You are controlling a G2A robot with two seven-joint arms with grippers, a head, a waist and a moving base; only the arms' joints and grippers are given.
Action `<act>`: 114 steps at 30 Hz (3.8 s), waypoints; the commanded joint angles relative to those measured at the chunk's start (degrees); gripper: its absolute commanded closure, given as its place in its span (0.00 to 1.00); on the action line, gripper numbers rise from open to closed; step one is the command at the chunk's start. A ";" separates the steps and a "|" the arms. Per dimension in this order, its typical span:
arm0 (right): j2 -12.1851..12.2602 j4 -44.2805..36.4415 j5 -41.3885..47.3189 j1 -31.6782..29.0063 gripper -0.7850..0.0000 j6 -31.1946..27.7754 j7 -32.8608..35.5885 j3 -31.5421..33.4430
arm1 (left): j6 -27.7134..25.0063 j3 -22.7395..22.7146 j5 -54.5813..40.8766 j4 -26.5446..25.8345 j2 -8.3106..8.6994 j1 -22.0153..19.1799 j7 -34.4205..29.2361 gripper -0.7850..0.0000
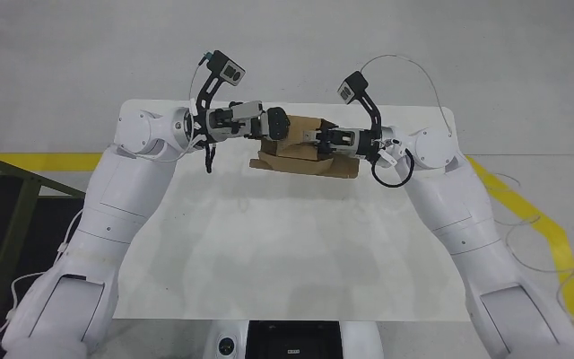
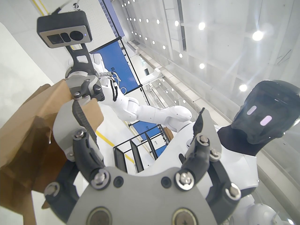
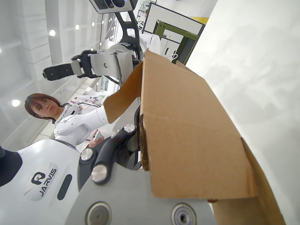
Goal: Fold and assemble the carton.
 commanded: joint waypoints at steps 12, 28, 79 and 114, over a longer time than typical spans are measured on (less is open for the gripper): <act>0.50 -2.19 -0.36 -1.45 1.00 0.97 0.59 1.40 | 2.36 -3.96 3.72 0.35 1.13 1.85 -1.48 0.00; 0.11 -3.63 0.94 -1.68 1.00 1.83 3.16 -0.51 | 2.07 -4.15 5.29 -0.20 0.84 1.88 -0.17 0.00; 0.11 -3.75 0.89 -1.85 1.00 1.89 2.82 -0.51 | 7.68 -8.78 10.45 -6.24 2.23 6.70 0.26 0.00; 0.25 -6.66 -3.41 -2.20 1.00 2.21 -5.51 1.25 | 13.23 -9.89 7.87 -13.15 3.38 12.39 -2.49 0.00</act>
